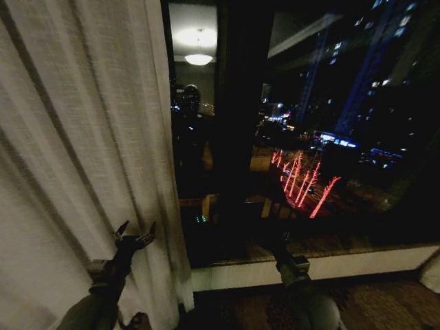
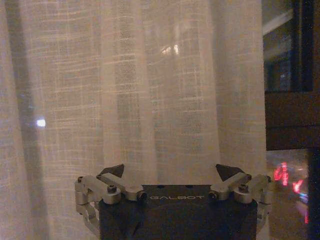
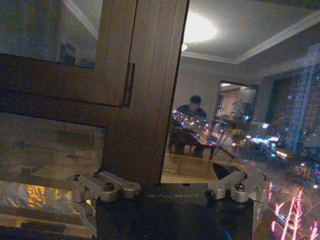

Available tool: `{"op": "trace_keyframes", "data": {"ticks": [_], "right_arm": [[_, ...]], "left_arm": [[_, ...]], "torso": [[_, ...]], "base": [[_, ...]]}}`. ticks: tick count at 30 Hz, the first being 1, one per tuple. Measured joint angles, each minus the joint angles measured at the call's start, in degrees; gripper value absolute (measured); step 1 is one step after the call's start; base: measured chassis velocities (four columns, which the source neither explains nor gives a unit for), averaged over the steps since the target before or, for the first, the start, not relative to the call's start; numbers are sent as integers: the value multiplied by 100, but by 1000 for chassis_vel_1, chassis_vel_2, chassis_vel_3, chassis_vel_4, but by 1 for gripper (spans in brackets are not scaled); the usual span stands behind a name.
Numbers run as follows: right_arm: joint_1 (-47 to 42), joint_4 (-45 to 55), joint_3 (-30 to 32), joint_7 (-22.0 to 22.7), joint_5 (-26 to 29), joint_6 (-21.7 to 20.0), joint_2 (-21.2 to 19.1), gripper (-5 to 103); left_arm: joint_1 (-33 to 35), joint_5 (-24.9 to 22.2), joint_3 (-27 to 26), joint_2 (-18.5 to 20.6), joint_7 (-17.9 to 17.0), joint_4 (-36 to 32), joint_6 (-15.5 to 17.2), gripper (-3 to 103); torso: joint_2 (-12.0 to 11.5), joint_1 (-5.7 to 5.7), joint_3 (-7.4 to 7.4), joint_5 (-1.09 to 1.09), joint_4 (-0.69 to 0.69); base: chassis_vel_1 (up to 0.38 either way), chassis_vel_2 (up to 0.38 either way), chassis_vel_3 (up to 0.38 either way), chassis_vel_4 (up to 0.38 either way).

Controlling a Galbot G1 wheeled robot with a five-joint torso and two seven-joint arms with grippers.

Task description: Open the curtains by pulling them apart, changing their state from closed to fully open.

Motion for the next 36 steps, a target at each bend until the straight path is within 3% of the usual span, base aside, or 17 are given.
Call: {"op": "trace_keyframes", "data": {"ticks": [2,5,12,14,16,17,19,25,32,36], "right_arm": [[22,-37,-16,3,-22,15,15,100],[87,-127,-117,10,-93,39,69,100],[195,-298,-274,17,-213,141,148,100],[220,-344,-364,17,-258,167,186,100],[239,-367,-416,17,-298,172,216,100],[239,-367,-416,17,-298,172,216,100],[267,-388,-448,17,-323,176,238,100],[318,-436,-416,17,-336,219,243,100],[319,-496,-246,23,-320,290,210,100],[329,-563,-175,70,-309,321,229,100]], "left_arm": [[-5,62,57,-7,-121,-3,16,100],[77,231,156,-117,-621,-117,142,100],[102,389,43,-154,-760,-147,164,100],[81,230,-93,-59,-581,-113,165,100],[72,45,-260,56,-185,-58,167,100],[72,45,-260,56,-185,-58,167,100],[48,-131,-381,212,237,65,127,100],[-220,-470,-311,559,908,372,100,100],[-503,-520,-42,601,946,481,167,100],[-598,-470,117,571,658,620,59,102]], "torso": [[0,0,0,1,0],[0,0,0,1,2],[0,0,0,0,2],[0,0,0,0,2],[0,0,0,0,2],[0,0,0,0,2],[0,0,0,-1,2],[0,0,0,0,1],[0,0,0,0,1],[0,0,0,0,1]], "base": [[0,0,0,0],[0,0,0,0],[0,0,0,0],[0,0,0,0],[0,0,0,0],[0,0,0,0],[0,0,0,0],[0,0,0,0],[0,0,0,0],[0,0,0,0]]}}
